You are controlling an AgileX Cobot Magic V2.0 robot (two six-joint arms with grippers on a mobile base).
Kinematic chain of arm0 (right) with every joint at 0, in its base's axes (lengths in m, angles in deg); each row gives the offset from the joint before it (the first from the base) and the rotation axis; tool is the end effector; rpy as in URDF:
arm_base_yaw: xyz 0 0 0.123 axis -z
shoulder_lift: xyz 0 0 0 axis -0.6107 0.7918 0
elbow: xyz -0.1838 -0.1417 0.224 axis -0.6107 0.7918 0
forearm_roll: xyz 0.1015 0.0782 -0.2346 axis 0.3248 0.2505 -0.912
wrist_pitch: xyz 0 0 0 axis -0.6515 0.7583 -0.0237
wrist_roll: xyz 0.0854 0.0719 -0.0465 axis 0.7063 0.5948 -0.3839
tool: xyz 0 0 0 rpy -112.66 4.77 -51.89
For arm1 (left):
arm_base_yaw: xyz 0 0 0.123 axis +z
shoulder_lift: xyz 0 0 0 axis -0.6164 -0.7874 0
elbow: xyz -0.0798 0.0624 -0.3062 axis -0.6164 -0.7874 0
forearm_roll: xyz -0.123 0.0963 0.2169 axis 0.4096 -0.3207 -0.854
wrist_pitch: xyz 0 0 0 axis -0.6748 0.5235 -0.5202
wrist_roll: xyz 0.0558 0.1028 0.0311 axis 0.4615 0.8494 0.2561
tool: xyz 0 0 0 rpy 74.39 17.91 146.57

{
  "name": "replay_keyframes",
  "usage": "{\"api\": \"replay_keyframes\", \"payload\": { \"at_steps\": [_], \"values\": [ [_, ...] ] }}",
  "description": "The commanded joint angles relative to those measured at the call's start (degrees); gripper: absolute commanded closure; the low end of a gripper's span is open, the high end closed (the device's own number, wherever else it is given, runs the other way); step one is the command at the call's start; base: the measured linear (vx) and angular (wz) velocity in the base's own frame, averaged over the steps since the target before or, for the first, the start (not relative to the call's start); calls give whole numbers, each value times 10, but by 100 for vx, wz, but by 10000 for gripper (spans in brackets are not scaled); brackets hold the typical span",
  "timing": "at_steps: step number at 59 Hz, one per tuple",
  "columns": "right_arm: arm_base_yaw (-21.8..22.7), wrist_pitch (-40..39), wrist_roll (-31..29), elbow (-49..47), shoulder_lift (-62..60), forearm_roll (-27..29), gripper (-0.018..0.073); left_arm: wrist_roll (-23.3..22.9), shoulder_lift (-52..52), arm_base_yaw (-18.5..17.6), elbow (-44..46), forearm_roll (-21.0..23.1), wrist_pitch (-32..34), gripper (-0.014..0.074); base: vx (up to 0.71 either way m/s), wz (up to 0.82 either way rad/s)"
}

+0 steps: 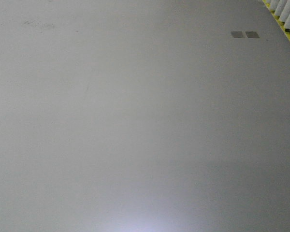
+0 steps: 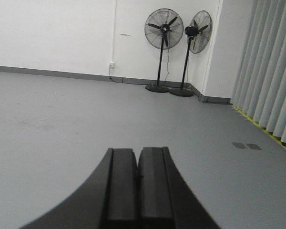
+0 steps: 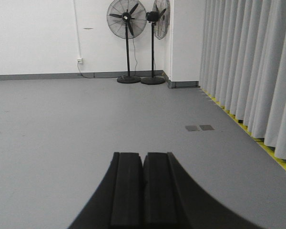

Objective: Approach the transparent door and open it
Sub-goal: 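Drive the base forward across the grey floor, turning toward the door area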

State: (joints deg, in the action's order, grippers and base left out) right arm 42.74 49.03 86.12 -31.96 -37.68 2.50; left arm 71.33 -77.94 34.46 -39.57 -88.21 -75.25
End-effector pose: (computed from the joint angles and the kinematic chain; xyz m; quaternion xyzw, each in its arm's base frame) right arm 0.0645 -0.0060 0.1928 0.0447 0.7176 -0.0196 0.6948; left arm 0.0648 -0.0043 0.1985 -0.0157 0.7007 -0.0616 0.7106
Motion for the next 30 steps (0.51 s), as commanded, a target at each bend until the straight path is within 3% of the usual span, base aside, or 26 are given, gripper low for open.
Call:
{"api": "replay_keyframes", "payload": {
  "at_steps": [1, 30],
  "values": [
    [2, -46, -2, 3, -10, -1, 568, -4, 8, -3, -9, 3, 47, 594, 23, 14],
    [2, -46, -2, 3, -10, -1, 568, -4, 8, -3, -9, 3, 47, 594, 24, 0]
  ]
}}
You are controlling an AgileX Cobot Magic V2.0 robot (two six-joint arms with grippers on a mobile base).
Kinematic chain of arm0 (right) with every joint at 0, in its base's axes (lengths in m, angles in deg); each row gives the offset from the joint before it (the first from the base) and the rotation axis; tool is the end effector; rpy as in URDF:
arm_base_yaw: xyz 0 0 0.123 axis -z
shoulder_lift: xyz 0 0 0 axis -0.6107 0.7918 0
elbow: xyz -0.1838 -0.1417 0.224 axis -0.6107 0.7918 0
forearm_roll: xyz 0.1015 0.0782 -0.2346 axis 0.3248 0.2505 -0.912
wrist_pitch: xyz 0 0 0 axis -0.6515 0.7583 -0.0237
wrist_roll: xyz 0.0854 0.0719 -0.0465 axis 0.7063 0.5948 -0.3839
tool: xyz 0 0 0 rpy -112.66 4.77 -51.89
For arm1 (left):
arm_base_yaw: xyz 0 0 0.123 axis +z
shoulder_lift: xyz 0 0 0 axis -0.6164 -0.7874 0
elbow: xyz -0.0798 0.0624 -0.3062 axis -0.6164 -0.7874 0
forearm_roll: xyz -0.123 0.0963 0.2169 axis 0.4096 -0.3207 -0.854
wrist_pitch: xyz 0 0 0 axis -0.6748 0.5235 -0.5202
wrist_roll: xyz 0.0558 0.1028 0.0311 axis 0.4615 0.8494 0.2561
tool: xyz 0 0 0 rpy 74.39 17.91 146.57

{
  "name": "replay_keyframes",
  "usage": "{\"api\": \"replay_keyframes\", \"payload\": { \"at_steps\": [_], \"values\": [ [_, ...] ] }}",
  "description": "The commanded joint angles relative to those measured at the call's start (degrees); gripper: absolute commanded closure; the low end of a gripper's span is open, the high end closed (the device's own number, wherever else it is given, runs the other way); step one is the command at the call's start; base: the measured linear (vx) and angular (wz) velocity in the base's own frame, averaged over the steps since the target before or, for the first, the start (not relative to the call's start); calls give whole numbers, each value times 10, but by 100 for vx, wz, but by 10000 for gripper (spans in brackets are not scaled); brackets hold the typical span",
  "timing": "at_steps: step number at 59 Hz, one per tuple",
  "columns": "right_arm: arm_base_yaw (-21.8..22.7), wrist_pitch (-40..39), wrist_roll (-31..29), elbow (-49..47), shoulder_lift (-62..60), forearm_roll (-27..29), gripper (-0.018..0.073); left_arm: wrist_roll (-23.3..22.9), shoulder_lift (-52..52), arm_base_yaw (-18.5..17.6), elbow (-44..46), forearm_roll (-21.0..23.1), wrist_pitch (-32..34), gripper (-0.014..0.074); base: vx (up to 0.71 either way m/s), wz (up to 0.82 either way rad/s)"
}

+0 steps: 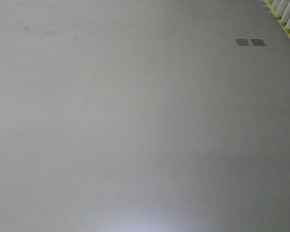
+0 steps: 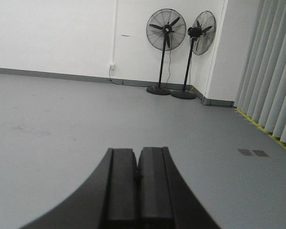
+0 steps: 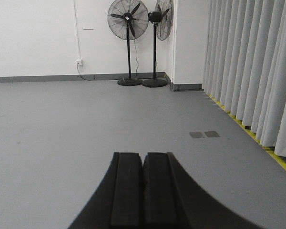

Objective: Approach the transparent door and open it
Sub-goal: 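Drive the base forward across the grey floor, turning toward the door area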

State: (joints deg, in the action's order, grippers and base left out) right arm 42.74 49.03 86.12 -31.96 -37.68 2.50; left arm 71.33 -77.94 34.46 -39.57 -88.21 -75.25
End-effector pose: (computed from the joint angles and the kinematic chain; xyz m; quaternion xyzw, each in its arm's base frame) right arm 0.0645 -0.0060 0.1928 0.0447 0.7176 -0.0196 0.6948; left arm 0.0648 -0.0043 0.1985 -0.0157 0.7007 -0.0616 0.7106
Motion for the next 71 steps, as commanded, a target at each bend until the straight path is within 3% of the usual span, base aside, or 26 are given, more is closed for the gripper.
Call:
{"api": "replay_keyframes", "payload": {
  "at_steps": [1, 71],
  "values": [
    [2, -46, -2, 3, -10, -1, 568, -4, 8, -3, -9, 3, 47, 594, 28, -13],
    [2, -46, -2, 3, -10, -1, 568, -4, 8, -3, -9, 3, 47, 594, 35, -2]
  ]
}}
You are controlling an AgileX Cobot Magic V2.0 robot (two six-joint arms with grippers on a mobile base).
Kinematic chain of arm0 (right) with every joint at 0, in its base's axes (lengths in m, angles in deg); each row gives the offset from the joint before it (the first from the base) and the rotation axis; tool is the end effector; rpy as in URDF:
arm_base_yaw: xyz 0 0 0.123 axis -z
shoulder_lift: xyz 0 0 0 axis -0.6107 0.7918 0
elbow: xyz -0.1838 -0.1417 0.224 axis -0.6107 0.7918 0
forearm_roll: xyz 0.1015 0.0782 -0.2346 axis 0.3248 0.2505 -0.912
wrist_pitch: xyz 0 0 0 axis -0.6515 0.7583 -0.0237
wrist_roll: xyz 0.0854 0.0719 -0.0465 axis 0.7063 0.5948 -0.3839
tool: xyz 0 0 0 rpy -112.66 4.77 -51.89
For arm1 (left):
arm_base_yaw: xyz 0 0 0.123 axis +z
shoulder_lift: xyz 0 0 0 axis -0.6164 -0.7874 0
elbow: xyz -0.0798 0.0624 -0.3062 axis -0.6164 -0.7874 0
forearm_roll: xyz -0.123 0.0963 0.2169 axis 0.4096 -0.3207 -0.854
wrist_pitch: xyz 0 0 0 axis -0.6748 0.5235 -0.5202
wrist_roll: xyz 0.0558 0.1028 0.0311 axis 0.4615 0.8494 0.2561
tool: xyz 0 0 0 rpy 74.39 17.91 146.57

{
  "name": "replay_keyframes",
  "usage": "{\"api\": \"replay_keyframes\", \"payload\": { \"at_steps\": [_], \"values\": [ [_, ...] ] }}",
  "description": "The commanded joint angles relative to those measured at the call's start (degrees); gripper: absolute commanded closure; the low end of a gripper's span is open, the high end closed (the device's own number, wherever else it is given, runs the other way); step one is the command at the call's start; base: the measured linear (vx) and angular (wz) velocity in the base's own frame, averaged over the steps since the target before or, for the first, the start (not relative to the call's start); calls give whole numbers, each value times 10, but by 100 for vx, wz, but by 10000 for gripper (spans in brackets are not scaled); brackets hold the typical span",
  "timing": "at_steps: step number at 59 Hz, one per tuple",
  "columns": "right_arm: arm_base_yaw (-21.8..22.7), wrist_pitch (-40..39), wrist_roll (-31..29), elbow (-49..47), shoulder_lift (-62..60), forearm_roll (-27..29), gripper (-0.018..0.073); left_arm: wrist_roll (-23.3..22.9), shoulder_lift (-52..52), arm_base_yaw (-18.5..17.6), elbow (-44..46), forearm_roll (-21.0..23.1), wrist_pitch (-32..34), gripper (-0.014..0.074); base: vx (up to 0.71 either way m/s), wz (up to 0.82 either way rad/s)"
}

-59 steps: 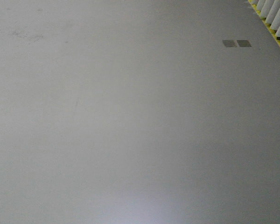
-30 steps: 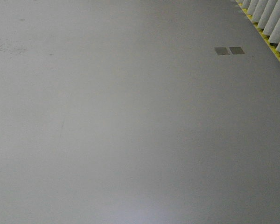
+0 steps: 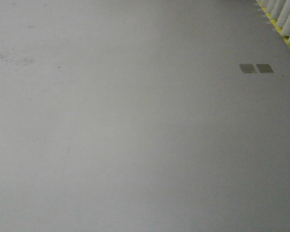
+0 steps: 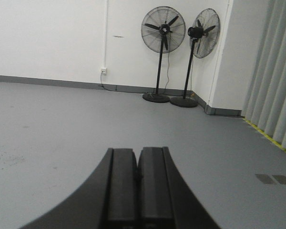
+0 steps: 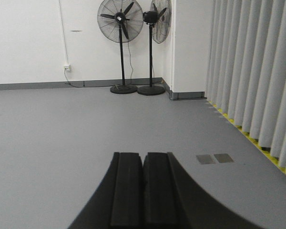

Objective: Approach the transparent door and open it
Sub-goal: 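Drive the base forward across the grey floor, turning toward the door area, then drive the base toward the white-framed glass sliding door on the wooden platform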

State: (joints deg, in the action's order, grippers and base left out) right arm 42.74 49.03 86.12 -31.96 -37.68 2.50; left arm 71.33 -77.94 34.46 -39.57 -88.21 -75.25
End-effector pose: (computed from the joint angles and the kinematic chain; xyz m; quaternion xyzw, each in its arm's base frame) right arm 0.0645 -0.0060 0.1928 0.0447 0.7176 -0.0196 0.6948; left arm 0.0648 -0.0043 0.1985 -0.0157 0.7007 -0.0616 0.7106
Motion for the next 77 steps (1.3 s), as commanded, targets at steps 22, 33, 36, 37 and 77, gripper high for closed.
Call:
{"api": "replay_keyframes", "payload": {
  "at_steps": [22, 33, 36, 37, 77],
  "values": [
    [2, -46, -2, 3, -10, -1, 568, -4, 8, -3, -9, 3, 47, 594, 42, 11],
    [2, -46, -2, 3, -10, -1, 568, -4, 8, -3, -9, 3, 47, 594, 43, 7],
    [2, -46, -2, 3, -10, -1, 568, -4, 8, -3, -9, 3, 47, 594, 43, 8],
    [2, -46, -2, 3, -10, -1, 568, -4, 8, -3, -9, 3, 47, 594, 43, 8],
    [2, -46, -2, 3, -10, -1, 568, -4, 8, -3, -9, 3, 47, 594, 40, 32]
  ]
}}
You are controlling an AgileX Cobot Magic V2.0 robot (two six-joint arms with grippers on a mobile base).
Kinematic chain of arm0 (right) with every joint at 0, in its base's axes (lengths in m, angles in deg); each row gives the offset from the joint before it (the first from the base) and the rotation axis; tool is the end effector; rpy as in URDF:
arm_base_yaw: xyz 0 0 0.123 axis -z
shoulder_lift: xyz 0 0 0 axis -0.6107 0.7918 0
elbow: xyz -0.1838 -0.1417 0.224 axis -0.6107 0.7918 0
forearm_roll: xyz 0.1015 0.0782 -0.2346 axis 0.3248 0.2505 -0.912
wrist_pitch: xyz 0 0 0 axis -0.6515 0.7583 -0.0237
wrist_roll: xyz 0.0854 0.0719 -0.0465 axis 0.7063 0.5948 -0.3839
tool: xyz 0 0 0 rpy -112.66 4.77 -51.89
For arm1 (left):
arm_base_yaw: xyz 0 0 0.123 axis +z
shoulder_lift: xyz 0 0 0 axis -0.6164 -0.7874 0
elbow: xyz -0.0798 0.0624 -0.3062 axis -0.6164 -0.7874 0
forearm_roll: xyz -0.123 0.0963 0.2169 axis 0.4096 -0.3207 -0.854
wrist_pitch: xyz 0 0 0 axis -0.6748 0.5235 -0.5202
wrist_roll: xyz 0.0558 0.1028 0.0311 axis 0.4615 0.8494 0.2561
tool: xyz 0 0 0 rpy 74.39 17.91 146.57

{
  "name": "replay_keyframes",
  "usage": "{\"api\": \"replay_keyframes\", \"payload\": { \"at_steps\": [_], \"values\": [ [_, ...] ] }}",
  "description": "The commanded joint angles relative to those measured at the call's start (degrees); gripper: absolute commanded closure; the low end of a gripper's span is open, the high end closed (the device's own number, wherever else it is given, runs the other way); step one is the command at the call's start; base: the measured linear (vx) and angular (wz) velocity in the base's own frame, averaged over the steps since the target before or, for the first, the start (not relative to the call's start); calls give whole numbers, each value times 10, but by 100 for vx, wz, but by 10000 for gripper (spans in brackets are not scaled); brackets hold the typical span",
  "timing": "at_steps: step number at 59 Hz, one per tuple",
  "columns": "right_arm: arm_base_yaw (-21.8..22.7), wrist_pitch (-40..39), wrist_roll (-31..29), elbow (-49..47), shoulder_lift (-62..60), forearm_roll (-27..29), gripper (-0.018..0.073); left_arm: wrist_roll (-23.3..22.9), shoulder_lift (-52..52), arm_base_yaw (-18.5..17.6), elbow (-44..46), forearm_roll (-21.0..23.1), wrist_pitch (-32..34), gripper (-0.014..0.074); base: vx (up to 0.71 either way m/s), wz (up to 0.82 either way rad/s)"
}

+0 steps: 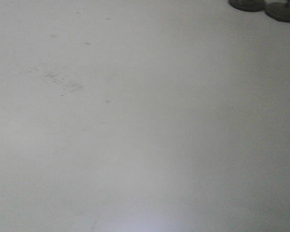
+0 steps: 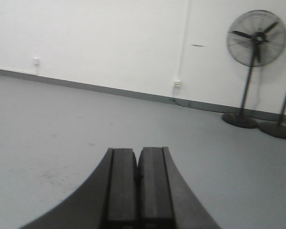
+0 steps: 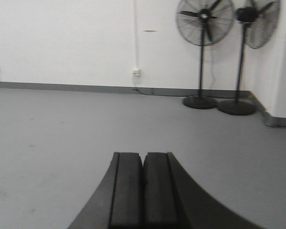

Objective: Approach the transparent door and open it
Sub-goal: 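Drive the base toward the white-framed glass sliding door on the wooden platform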

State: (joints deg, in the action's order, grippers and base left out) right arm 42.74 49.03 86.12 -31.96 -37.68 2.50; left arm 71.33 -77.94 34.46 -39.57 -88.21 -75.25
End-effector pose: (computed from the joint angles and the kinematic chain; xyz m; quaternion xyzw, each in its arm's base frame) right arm 0.0645 -0.0060 0.1928 0.0447 0.7176 -0.0196 0.6948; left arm 0.0648 -0.0043 0.1985 -0.0157 0.7007 -0.0616 0.7106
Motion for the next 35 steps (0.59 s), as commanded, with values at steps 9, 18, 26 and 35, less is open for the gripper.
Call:
{"api": "replay_keyframes", "payload": {
  "at_steps": [9, 18, 26, 35],
  "values": [
    [2, -46, -2, 3, -10, -1, 568, -4, 8, -3, -9, 3, 47, 594, 38, 57],
    [2, -46, -2, 3, -10, -1, 568, -4, 8, -3, -9, 3, 47, 594, 38, 58],
    [2, -46, -2, 3, -10, -1, 568, -4, 8, -3, -9, 3, 47, 594, 38, 58],
    [2, -46, -2, 3, -10, -1, 568, -4, 8, -3, -9, 3, 47, 594, 38, 59]
  ]
}}
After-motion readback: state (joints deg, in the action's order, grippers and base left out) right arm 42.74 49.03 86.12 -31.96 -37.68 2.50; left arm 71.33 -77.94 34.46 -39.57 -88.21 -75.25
